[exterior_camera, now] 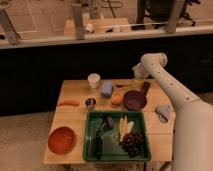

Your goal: Place fork in table surface

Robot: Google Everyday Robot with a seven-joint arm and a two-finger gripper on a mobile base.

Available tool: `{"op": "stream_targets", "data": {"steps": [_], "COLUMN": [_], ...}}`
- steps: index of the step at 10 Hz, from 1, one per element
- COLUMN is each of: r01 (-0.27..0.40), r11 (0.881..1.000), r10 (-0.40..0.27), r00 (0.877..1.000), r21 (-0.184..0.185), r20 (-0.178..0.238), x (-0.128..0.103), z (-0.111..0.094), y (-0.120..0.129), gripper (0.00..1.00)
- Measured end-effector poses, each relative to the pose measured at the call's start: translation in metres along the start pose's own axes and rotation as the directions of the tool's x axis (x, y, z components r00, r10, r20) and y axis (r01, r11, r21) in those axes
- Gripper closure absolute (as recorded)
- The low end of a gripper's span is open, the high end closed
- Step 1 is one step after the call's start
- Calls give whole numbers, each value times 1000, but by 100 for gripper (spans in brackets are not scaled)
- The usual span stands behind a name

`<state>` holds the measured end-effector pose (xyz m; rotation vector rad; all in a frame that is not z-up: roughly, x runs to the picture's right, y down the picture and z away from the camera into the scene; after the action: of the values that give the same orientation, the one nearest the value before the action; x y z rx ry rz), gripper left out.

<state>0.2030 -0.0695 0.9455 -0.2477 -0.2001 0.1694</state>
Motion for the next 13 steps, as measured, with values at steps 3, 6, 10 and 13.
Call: {"op": "stream_targets", "data": {"steps": [3,6,10,13], "r01": [-39,-61,-73,-74], "r11": [999,998,996,996], "r10": [39,63,76,78], "r00": [999,997,995,995], "r21": [-17,-28,-44,-56], "r20": [26,42,60,64], "x": [-1,-3,-13,-21], "z": [7,11,18,24], "y": [3,5,8,11], "gripper": [20,20,20,20]}}
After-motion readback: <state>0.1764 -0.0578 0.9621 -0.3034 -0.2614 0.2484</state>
